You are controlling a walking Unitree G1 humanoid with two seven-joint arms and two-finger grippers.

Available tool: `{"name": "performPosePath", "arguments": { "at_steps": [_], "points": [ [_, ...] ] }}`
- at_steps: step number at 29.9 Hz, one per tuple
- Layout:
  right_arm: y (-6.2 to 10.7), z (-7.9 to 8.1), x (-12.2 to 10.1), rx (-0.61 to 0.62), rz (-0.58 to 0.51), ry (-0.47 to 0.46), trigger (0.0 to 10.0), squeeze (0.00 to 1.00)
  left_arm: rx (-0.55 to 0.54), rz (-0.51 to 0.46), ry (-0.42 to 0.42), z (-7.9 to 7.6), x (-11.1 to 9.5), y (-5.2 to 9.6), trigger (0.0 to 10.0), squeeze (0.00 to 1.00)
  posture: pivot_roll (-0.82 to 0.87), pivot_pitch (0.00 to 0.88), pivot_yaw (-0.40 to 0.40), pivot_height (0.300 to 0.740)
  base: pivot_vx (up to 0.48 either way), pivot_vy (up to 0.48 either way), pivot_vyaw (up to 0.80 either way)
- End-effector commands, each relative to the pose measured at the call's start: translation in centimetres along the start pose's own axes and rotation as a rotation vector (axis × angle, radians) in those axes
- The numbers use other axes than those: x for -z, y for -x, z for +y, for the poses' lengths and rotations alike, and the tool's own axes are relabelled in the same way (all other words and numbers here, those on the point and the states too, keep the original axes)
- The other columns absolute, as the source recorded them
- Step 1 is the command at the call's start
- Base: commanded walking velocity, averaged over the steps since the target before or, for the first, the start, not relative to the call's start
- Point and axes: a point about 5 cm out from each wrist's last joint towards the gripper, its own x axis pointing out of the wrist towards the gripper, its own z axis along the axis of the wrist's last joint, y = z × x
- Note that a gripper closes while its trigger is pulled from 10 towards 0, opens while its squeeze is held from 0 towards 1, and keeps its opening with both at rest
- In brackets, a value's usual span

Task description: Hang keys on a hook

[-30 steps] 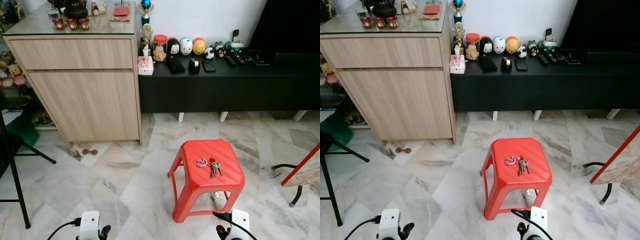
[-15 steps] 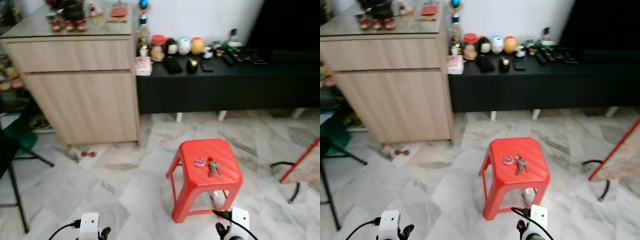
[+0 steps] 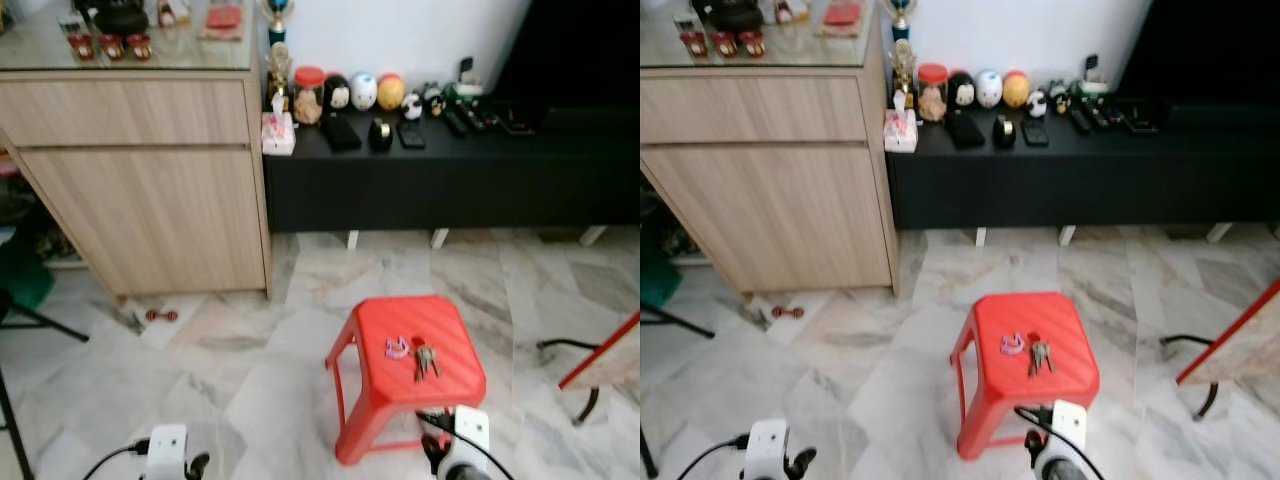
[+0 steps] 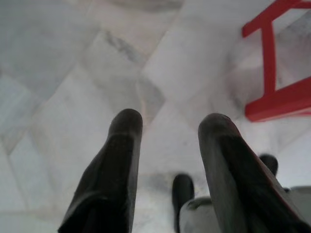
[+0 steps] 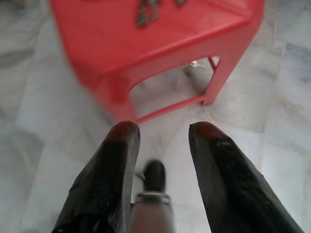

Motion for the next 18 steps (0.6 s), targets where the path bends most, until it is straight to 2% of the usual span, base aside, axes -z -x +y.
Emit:
{"name": "performPosePath", "arguments": {
  "at_steps": [1,8,18],
  "points": [
    [0.03,-0.2,0.06,0.01,0.001,-0.007,10.0,0.0,0.003,0.015,0.001,-0.1,0.37,0.09,10.0,0.0,0.16,0.033,-0.053,0.74,0.292,0.0,0.0],
    [0.01,-0.06,0.04,0.007,0.0,-0.006,10.0,0.0,-0.004,0.018,-0.004,-0.04,0.41,0.1,10.0,0.0,0.16,0.033,-0.053,0.74,0.286,0.0,0.0],
    [0.03,-0.13,0.1,0.006,0.001,-0.003,10.0,0.0,0.009,0.023,-0.035,-0.22,0.5,0.11,10.0,0.0,0.16,0.031,-0.053,0.74,0.0,0.0,0.0]
  ]
}}
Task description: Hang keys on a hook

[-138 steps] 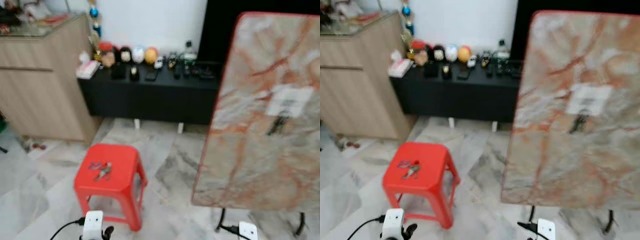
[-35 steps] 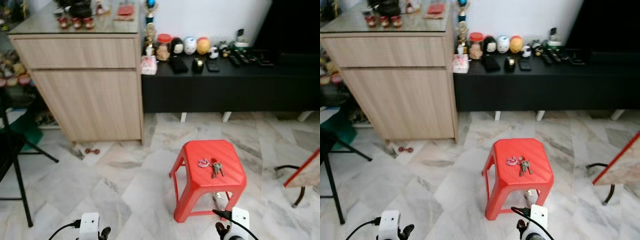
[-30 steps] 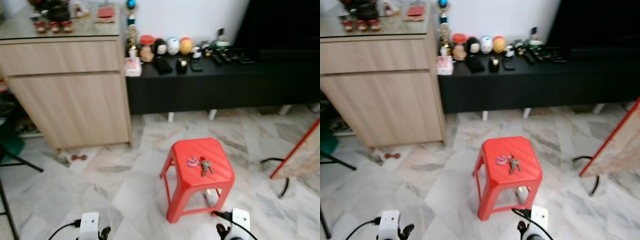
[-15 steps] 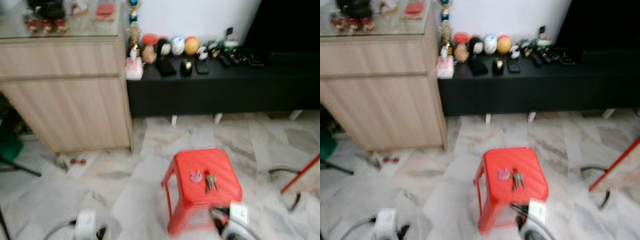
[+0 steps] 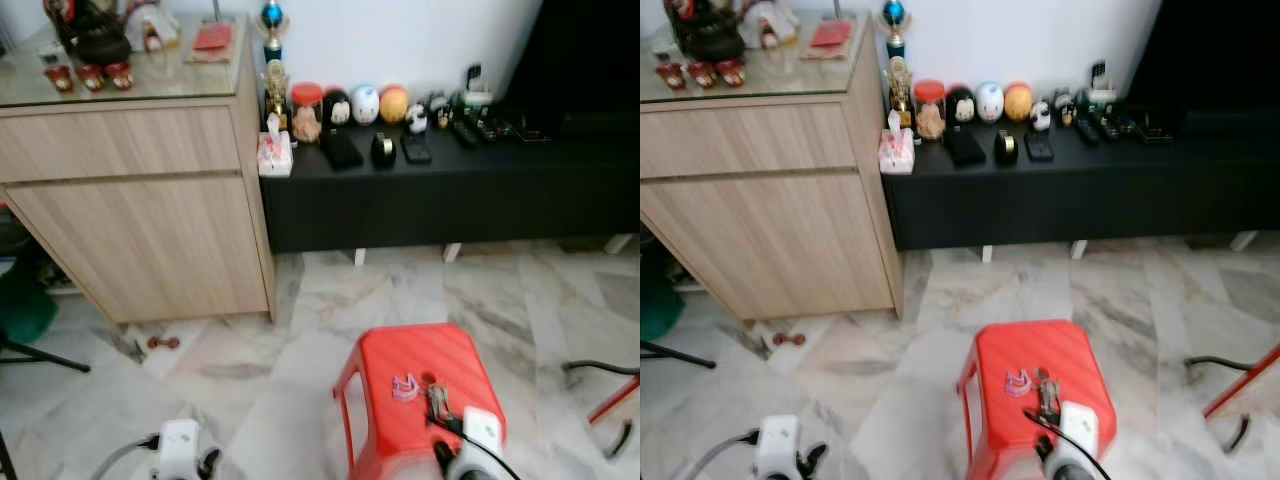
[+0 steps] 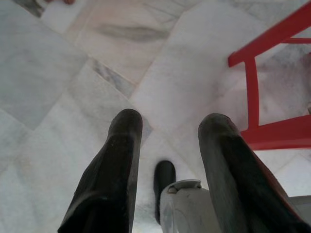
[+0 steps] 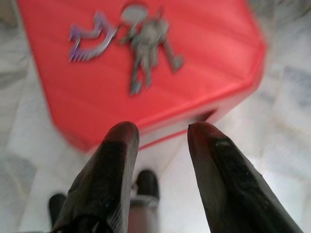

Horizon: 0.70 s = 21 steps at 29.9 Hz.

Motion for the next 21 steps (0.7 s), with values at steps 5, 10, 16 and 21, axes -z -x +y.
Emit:
{"name": "performPosePath", "arguments": {
  "at_steps": [5,10,16,21],
  "points": [
    [0.0,0.47,0.26,-0.009,0.009,-0.008,10.0,0.0,-0.013,0.033,-0.026,0.64,0.75,0.29,10.0,0.0,0.16,0.027,-0.053,0.74,0.0,-0.359,0.0],
    [0.0,0.55,0.27,-0.013,0.009,-0.006,10.0,0.0,-0.011,0.034,-0.028,0.58,0.8,0.3,10.0,0.0,0.16,0.019,-0.051,0.74,0.0,-0.455,0.0],
    [0.0,0.67,0.3,-0.02,0.011,0.009,10.0,0.0,-0.011,0.034,-0.031,0.58,0.81,0.31,10.0,0.0,0.16,0.018,-0.05,0.74,0.0,-0.433,0.0],
    [0.0,0.73,0.33,-0.02,0.012,0.007,10.0,0.0,-0.009,0.037,-0.035,0.56,0.86,0.32,10.0,0.0,0.16,0.024,-0.051,0.74,0.0,-0.082,0.0]
  ]
}}
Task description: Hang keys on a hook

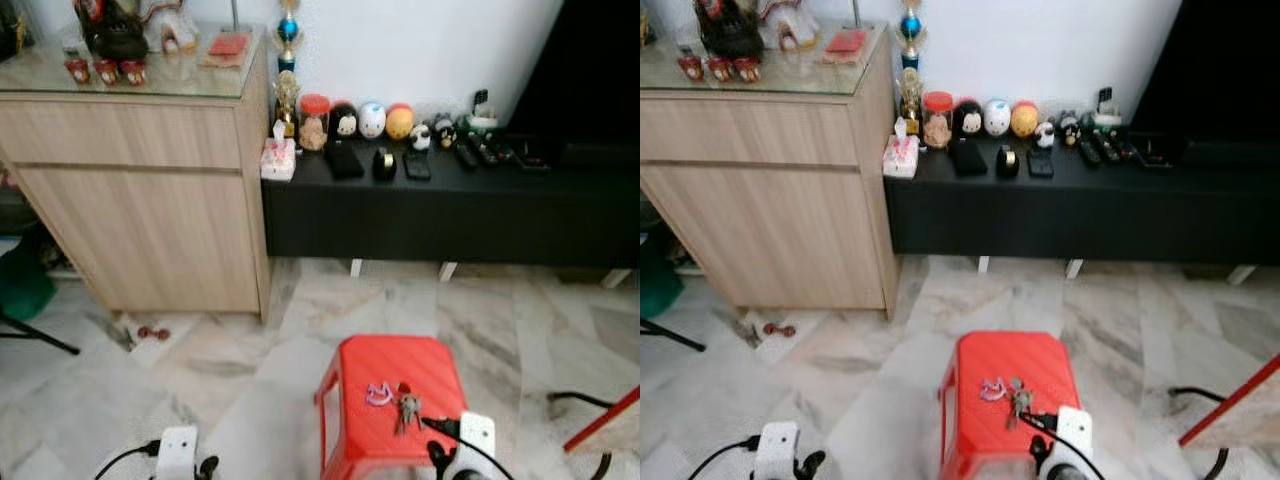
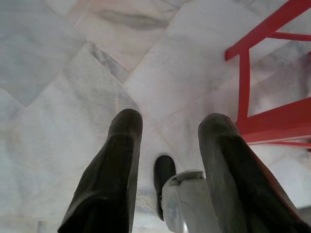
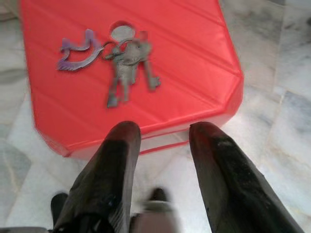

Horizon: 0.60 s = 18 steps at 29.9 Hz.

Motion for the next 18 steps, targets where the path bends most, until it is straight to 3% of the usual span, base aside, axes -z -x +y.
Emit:
{"name": "performPosePath", "arguments": {
  "at_steps": [1,18],
  "points": [
    [0.1,-1.0,0.3,0.024,0.012,0.012,10.0,0.0,0.026,0.018,-0.012,-0.9,0.4,0.0,10.0,0.0,0.16,0.024,-0.051,0.74,0.0,0.0,0.0],
    [-0.1,-0.1,-1.0,-0.025,-0.035,0.057,10.0,0.0,0.02,0.018,0.001,-0.9,0.4,0.0,10.0,0.0,0.16,0.03,-0.055,0.74,0.0,0.0,0.0]
  ]
}}
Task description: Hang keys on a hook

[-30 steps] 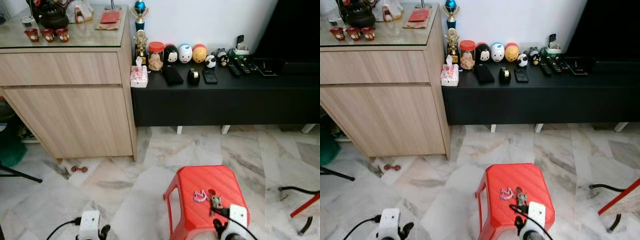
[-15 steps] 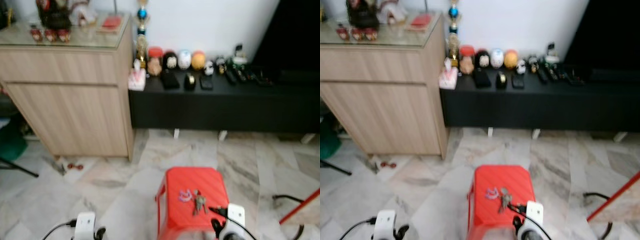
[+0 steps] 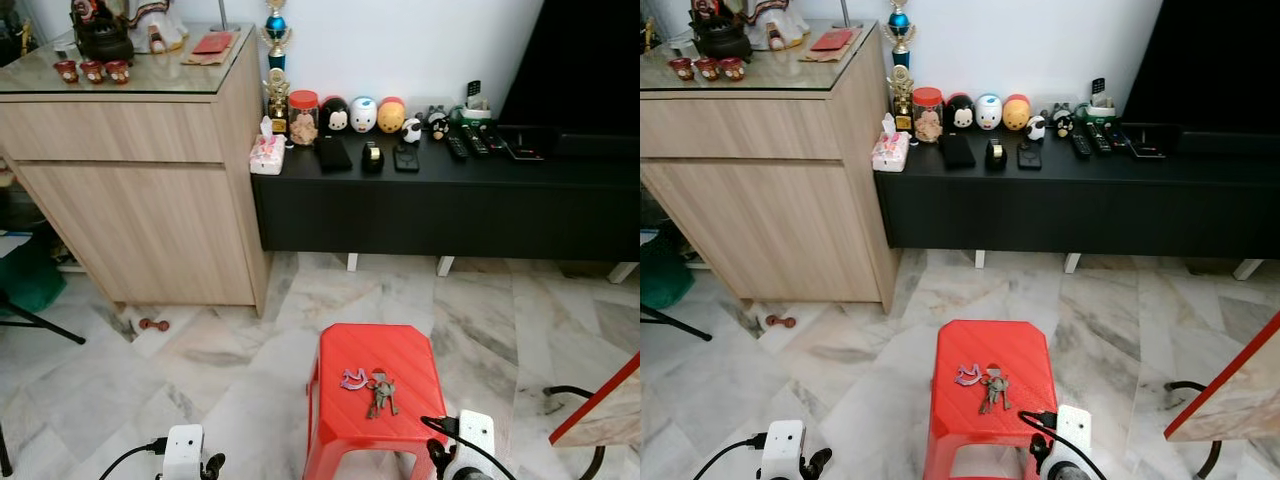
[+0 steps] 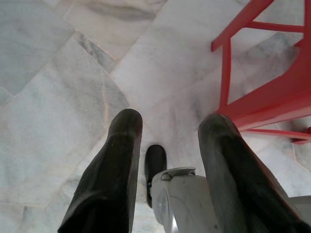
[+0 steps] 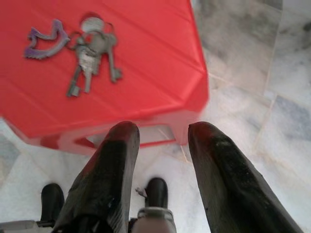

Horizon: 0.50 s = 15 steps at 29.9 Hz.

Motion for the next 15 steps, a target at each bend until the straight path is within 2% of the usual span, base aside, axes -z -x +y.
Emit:
{"name": "performPosePath", "arguments": {
  "at_steps": [1,5,9,15],
  "points": [
    [-0.1,0.3,-0.5,-0.014,-0.021,0.017,10.0,0.0,-0.004,0.021,-0.006,0.1,0.4,0.1,10.0,0.0,0.15,0.031,-0.055,0.74,0.0,0.0,0.0],
    [-0.1,0.4,-0.6,-0.022,-0.019,0.076,10.0,0.0,-0.005,0.023,-0.005,0.1,0.4,0.1,10.0,0.0,0.16,0.03,-0.057,0.74,0.0,0.0,0.0],
    [-0.1,0.3,-0.5,-0.021,-0.017,0.076,10.0,0.0,-0.005,0.023,-0.004,0.1,0.4,0.1,10.0,0.0,0.16,0.03,-0.057,0.74,0.0,0.0,0.0],
    [0.4,-1.7,0.7,-0.001,0.012,0.086,10.0,0.0,-0.005,0.02,-0.003,0.1,0.4,0.1,10.0,0.0,0.16,0.03,-0.056,0.74,0.0,0.0,0.0]
  ]
}}
